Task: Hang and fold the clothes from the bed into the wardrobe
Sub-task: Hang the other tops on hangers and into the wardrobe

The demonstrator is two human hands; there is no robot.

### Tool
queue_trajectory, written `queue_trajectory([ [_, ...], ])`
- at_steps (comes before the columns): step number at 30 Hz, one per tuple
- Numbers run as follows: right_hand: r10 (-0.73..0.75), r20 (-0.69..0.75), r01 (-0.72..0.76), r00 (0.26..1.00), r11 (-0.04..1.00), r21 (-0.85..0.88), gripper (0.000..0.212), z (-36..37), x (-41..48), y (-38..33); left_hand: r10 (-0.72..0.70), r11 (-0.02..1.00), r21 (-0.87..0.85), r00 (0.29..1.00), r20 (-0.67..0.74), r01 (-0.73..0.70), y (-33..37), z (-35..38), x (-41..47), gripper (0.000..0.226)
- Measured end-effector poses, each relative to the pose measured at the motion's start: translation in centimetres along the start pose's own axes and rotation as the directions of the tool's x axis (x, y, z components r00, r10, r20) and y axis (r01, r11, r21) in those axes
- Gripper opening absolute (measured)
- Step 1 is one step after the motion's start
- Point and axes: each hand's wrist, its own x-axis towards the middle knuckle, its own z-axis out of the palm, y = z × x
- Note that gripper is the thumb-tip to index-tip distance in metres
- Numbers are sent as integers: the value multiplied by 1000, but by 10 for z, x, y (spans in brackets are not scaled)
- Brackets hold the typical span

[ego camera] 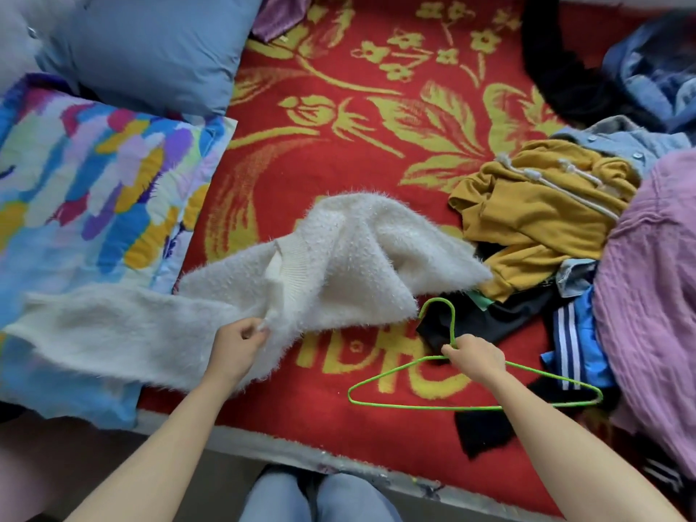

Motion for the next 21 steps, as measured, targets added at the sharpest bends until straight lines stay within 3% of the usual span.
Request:
queue_trajectory([
  [3, -167, -138, 156, 976, 984, -92, 47, -62, -21, -14, -7, 996, -88, 1000, 4, 8, 18, -11, -15, 27],
  [6, -266, -375, 297, 888, 955, 25, 52, -122, -41, -43, -36, 993, -104, 995, 92, 46, 21, -22, -25, 31],
  [9, -325, -610, 505, 722, 851, 145, 57, -162, -60, -78, -40, 995, -79, 986, 160, 53, 21, -35, -35, 18],
  [11, -355, -689, 613, 632, 773, 164, 54, -173, -71, -100, -6, 998, -62, 993, 116, 13, 22, -44, -42, 9],
  [13, -444, -731, 708, 517, 703, 74, 44, -178, -82, -122, 46, 998, -47, 997, 65, -43, 23, -53, -52, 23],
  [18, -585, -806, 833, 87, 487, -264, 38, -186, -100, -167, 102, 994, -48, 995, 3, -101, 9, -88, -72, 18],
  [21, -567, -823, 817, -34, 459, -350, 38, -195, -111, -187, 146, 989, 27, 989, -13, -145, 9, -102, -84, 17],
])
